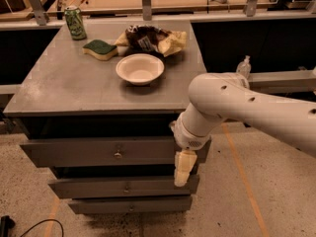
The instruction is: Open top drawer
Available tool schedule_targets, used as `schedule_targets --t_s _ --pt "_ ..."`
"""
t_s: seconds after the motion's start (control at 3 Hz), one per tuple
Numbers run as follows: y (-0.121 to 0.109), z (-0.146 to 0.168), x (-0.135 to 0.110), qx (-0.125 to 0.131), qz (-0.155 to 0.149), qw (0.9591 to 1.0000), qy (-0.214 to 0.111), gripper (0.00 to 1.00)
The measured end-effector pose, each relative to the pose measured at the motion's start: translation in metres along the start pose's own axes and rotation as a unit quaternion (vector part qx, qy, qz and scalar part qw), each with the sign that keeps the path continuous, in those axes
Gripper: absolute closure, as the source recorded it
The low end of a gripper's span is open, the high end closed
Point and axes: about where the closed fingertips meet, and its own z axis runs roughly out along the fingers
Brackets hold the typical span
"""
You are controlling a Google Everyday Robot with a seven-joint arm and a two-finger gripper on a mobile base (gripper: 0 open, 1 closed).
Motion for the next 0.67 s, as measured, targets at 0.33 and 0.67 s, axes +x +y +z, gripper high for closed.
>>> schedule_targets --t_s 0.33,0.67 --pt "-0.0054 0.0137 0.0057 -0.007 0.008 0.9999 0.006 0.0" --pt "-0.0079 0.0229 0.0092 -0.013 0.011 0.9998 0.009 0.18"
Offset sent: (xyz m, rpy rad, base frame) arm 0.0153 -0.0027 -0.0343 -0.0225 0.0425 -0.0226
